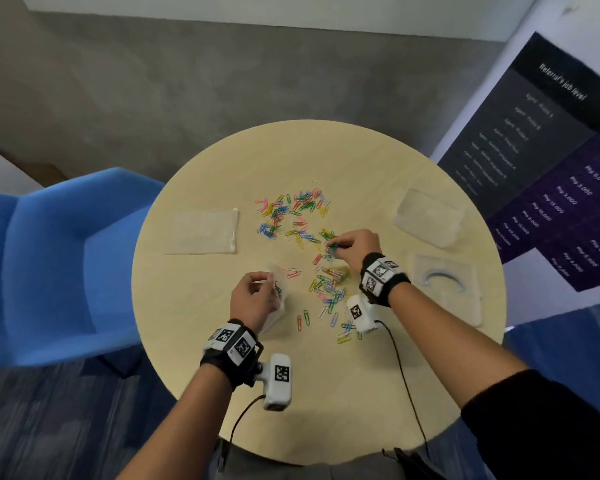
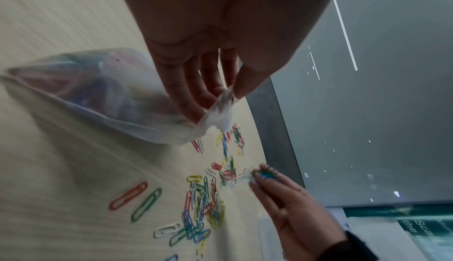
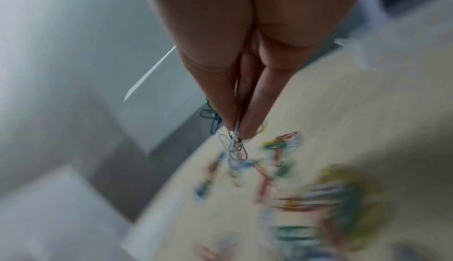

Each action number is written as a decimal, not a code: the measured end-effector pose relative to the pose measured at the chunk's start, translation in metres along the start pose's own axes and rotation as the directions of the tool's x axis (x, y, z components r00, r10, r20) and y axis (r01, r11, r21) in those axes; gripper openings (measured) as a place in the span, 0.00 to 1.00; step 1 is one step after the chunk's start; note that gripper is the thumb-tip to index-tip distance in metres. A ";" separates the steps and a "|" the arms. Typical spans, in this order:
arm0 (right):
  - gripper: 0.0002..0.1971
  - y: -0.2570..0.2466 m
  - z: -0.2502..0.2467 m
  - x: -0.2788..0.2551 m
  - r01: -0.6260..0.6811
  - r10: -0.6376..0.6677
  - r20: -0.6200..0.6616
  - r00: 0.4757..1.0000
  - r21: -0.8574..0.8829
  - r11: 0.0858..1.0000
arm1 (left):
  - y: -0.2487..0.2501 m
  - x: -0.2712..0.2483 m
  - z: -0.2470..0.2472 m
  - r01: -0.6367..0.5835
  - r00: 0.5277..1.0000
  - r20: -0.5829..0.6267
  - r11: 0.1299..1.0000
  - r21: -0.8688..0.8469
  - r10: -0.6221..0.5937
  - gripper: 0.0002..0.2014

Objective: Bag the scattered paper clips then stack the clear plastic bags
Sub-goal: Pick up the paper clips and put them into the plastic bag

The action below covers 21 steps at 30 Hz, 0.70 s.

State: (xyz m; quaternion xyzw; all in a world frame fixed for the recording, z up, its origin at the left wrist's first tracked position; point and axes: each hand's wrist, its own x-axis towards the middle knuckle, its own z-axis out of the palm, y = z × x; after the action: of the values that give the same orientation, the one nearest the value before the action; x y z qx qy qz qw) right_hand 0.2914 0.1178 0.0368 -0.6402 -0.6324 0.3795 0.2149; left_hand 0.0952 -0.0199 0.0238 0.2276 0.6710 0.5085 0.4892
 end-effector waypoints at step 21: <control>0.14 -0.057 0.054 -0.071 0.057 0.030 0.437 0.899 -0.184 0.981 | 0.005 -0.016 0.004 -0.110 0.990 0.113 0.972 0.209 0.088 0.02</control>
State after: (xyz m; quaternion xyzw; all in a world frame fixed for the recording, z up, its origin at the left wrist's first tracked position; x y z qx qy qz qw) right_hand 0.2199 0.0437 0.0619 -0.5519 -0.7026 0.4491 0.0073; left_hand 0.1050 -0.0291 0.0355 0.3383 0.6838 0.4445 0.4695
